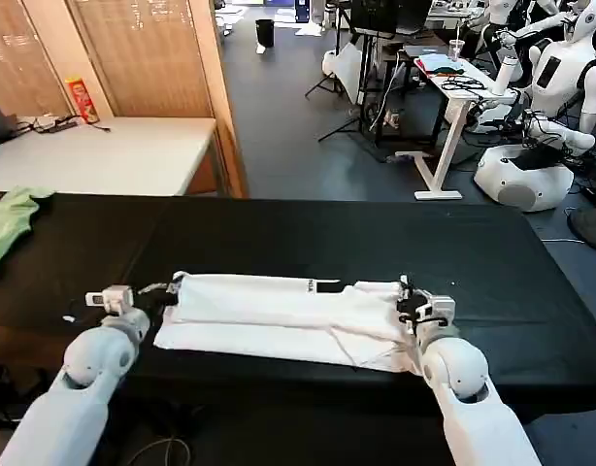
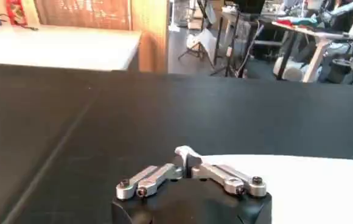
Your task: Fold and organize the clothes.
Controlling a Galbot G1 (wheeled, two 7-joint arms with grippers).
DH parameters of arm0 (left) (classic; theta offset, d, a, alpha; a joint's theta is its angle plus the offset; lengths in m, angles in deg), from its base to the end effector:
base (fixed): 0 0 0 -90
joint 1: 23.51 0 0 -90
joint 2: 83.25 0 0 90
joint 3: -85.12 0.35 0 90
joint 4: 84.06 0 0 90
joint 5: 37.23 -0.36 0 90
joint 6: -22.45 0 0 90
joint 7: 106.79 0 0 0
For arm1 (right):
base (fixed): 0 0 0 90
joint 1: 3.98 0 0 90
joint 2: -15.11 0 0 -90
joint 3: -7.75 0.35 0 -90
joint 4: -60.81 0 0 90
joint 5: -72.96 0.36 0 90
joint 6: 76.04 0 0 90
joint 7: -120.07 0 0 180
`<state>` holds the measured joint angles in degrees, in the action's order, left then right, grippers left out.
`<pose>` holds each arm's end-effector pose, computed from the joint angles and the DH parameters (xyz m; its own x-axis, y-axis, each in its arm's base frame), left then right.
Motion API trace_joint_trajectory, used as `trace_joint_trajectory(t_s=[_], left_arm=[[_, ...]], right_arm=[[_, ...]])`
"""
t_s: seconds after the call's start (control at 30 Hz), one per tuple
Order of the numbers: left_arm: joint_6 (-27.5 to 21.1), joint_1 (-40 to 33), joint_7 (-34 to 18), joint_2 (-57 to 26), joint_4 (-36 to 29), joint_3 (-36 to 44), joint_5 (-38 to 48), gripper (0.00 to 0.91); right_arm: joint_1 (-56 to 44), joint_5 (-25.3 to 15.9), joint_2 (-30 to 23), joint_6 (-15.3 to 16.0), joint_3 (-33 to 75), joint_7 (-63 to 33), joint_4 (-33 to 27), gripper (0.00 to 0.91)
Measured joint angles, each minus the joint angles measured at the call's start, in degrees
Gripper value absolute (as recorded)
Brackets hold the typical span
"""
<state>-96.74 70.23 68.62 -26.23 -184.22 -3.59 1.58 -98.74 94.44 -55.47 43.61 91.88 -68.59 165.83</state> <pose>0.3376 0.1493 -0.2673 -0.9005 0.0745 0.4284 0.0497 0.9964 -0.0689 0.3236 -0.0518 -0.2817 -0.9248 -0.0395 0.3784 -0.0478 0.9988 -0.0125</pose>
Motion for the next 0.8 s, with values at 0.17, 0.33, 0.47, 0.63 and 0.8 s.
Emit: trace_joint_trajectory(t_s=[0.17, 0.33, 0.47, 0.63, 0.8], left_arm=[[0.9, 1.7, 0.0, -0.8, -1.3, -2.0, 0.4, 0.878], [1.2, 4.2, 0.7, -0.3, -3.1, -4.5, 2.7, 0.878], [1.8, 7.5, 1.3, 0.8, -5.3, -6.6, 2.9, 0.878], [2.3, 11.7, 2.0, 2.6, -6.3, -8.2, 3.4, 0.878], [2.8, 14.3, 2.7, 4.3, -7.2, -8.5, 1.6, 0.8]], right_arm=[[-2.9, 0.7, 1.9, -0.5, 1.1, 1.2, 4.4, 0.878], [-5.8, 0.8, 2.9, -0.6, 2.1, 1.4, 8.4, 0.878], [-7.1, 1.0, 3.2, -0.7, 2.5, 1.5, 9.9, 0.878], [-7.7, 1.4, 3.3, -0.5, 2.8, 1.4, 11.2, 0.878], [-8.3, 1.4, 3.4, -0.5, 3.0, 1.3, 11.7, 0.878]])
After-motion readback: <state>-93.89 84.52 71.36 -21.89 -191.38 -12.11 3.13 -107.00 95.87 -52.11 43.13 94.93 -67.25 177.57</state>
